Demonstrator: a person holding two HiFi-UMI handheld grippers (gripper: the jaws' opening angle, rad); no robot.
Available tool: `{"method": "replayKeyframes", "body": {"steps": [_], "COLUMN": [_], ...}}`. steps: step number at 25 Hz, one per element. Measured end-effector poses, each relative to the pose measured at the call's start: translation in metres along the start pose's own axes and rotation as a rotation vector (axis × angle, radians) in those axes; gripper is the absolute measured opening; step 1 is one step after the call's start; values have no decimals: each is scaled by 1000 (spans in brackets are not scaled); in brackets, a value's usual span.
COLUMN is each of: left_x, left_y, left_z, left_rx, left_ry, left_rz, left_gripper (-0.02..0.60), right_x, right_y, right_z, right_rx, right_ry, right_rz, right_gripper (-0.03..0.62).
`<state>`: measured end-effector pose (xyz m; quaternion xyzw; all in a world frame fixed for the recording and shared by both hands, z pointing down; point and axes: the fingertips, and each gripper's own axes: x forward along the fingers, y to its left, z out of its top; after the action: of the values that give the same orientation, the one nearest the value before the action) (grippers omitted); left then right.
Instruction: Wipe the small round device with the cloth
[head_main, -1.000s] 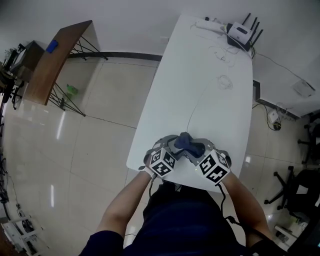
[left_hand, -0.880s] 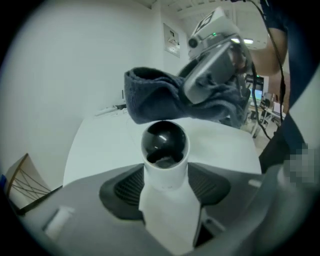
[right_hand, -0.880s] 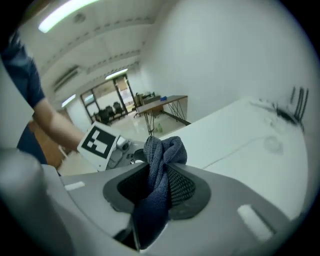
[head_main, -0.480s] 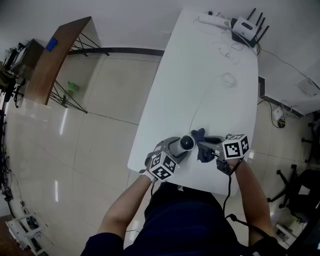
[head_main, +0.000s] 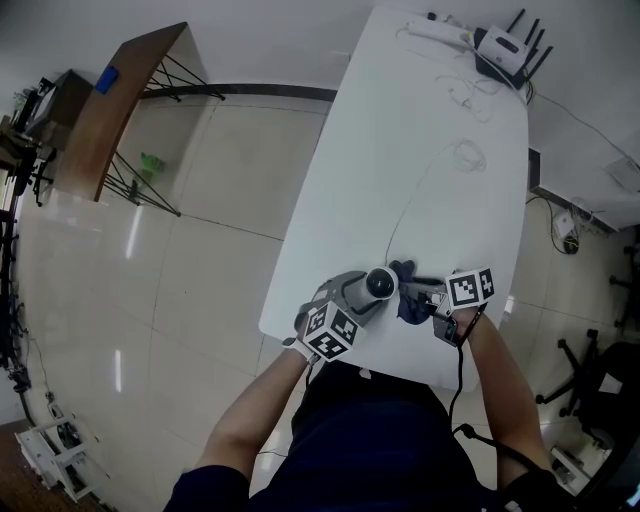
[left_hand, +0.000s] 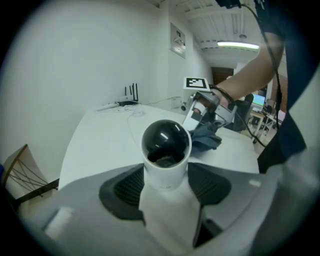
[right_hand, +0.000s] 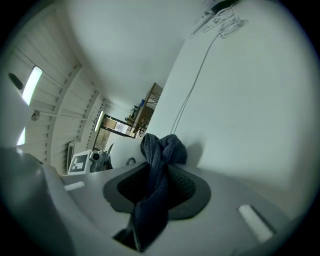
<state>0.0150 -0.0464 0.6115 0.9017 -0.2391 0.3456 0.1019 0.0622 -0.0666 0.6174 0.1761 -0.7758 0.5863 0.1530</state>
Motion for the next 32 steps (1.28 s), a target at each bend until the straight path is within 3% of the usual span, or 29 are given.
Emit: {"method": "replayKeyframes", "body": {"steps": [3,8,10,12,14,17,20,22,24,32], "left_x": [0,-2,-4,-6,-8,-9,-8,-7,-7,-7], "left_y": [0,3,3,2,1,-2,-3,-3,-3,-2], "left_z": [-2,-2,0,2,4,8,10,11,12,9], "left_rx": [-4,-2,-3,-3,0,5,2,-4,-10,-18], "left_ry": [13,26,16,4,-4,-10,-15,-19,-22,-23], "left_rz": [1,18,28,35,39,40,39,40,41,35], "left_gripper": [275,275,275,275,273,272,270,270,270,267], "right_x": [-6,-29,-38,-42,-37,-19,0,8,11,2], "right_y": [3,31,49,70,93,120,128,124,122,118], "right_z": [5,31,43,49,45,24,-5,-18,-21,12], "right_rx": [-35,-192,-313,-506,-753,-1130,-1378,-1421,-1406,-1234], "right_ry": [-29,-100,-117,-87,5,237,464,533,538,424], "right_rz": [-40,-125,-177,-248,-316,-397,-419,-404,-386,-331], "right_gripper": [113,114,114,114,114,114,114,114,114,113]}}
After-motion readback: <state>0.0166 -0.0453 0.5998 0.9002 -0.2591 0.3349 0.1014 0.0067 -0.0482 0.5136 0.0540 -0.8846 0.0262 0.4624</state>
